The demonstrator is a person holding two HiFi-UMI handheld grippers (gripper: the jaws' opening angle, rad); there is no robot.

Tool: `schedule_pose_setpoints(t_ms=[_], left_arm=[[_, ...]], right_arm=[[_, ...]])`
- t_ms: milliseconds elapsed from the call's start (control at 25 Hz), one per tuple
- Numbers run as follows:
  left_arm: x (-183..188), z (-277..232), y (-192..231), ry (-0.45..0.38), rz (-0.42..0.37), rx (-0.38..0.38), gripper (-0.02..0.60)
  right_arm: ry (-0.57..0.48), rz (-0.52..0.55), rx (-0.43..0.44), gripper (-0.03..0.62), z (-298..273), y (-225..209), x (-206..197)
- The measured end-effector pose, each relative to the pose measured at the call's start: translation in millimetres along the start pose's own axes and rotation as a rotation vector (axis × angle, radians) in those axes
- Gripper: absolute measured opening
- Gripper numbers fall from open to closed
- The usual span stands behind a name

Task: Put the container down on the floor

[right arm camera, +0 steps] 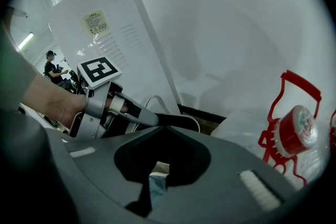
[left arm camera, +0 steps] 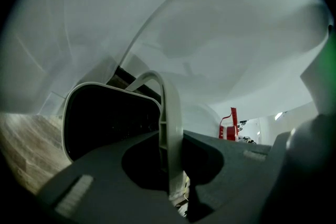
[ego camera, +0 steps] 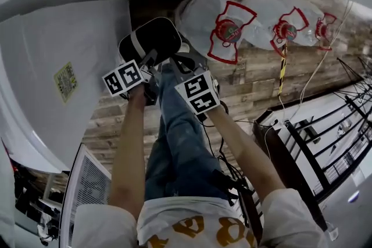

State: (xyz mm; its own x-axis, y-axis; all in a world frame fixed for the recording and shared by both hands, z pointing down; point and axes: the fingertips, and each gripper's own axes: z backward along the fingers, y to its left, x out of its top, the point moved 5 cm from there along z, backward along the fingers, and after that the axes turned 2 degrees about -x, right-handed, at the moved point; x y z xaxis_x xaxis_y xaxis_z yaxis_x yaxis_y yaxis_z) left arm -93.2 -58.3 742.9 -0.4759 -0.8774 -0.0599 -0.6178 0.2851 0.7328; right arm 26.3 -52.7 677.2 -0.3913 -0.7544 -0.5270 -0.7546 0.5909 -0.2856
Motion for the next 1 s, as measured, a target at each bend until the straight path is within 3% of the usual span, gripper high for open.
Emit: schedule_pose_setpoints(t_ms=[480,1000], left_arm=[[-10,-46,44,0.062,-0.013,0.036,0.035],[3,-82,77,0.105,-0.057,0.076,0.035]], right_arm=[[0.020,-0.036,-0.006,0.028,-39,-15,-30],[0.062,-0.083,-0.020,0.028,-79,-25,-55]])
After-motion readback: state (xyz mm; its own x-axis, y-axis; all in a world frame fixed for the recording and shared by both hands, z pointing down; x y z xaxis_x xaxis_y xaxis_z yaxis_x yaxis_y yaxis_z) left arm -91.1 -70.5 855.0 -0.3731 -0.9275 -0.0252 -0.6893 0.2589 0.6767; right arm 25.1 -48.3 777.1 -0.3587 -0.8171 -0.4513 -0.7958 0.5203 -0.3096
